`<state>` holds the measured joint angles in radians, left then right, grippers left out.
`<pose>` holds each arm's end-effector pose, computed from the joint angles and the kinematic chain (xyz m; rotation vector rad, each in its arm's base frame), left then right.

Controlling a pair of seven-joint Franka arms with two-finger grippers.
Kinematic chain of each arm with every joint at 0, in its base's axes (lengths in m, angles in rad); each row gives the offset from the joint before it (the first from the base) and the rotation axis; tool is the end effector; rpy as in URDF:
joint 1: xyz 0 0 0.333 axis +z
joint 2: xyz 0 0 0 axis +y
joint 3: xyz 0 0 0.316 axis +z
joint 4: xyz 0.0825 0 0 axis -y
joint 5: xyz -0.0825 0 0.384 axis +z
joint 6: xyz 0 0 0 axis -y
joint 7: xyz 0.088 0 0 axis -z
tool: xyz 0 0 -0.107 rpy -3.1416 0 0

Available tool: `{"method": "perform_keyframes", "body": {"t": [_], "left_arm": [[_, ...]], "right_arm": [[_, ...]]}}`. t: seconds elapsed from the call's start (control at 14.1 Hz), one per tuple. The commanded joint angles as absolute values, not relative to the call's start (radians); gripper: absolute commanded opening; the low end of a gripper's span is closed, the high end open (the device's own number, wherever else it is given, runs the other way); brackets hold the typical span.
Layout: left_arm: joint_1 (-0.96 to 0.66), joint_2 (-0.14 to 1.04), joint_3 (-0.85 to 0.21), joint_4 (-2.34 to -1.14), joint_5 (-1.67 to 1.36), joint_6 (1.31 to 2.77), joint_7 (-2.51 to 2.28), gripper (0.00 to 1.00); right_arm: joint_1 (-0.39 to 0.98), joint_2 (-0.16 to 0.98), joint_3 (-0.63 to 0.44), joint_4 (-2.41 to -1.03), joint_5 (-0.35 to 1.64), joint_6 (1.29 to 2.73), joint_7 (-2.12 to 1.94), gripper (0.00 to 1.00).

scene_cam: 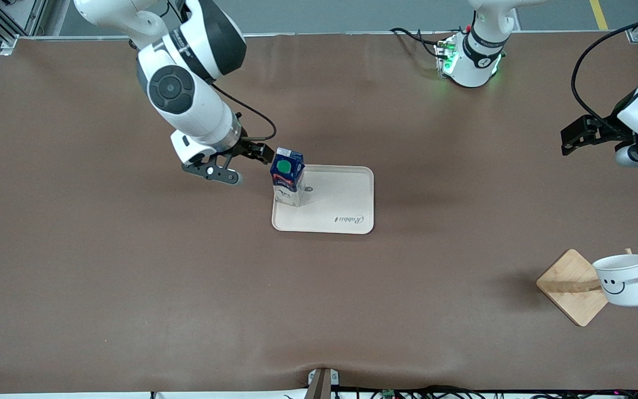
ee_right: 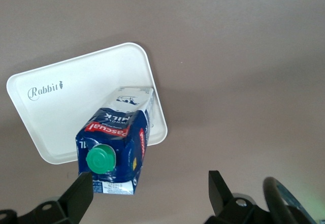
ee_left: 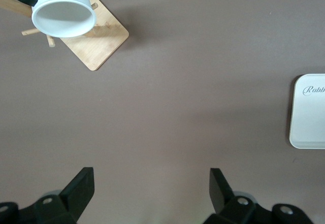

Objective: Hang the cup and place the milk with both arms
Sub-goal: 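Reach the right gripper down to the blue milk carton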

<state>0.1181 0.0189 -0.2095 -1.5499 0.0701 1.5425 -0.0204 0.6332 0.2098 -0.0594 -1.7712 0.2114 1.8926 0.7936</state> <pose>0.5558 -0.0421 0.6218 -3.0720 0.1075 0.0340 0.5031 0.3460 0.4346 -3.0074 0.4467 0.2816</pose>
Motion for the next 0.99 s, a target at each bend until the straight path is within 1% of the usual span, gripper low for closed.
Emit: {"method": "perform_keyframes", "body": {"t": [0.0, 0.14, 0.21, 0.57, 0.92], "left_arm": [[0.051, -0.023, -0.128, -1.6, 0.061, 1.557, -0.008, 1.0], [0.058, -0.012, -0.124, -1.591, 0.058, 1.581, -0.008, 1.0], [0.058, -0.014, -0.126, -1.595, 0.058, 1.595, -0.008, 1.0], [0.058, -0.006, -0.126, -1.597, 0.058, 1.652, -0.008, 1.0], [0.057, 0.002, -0.127, -1.595, 0.055, 1.655, -0.009, 1.0]], "right_arm": [[0.684, 0.244, -0.071, -1.764, 0.224, 1.945, 0.883, 1.0], [0.73, 0.281, -0.071, -1.764, 0.222, 2.029, 1.003, 1.0], [0.73, 0.285, -0.071, -1.764, 0.222, 2.04, 1.008, 1.0], [0.744, 0.304, -0.071, -1.766, 0.207, 2.043, 1.003, 1.0], [0.765, 0.325, -0.072, -1.767, 0.207, 2.046, 1.005, 1.0]]}}
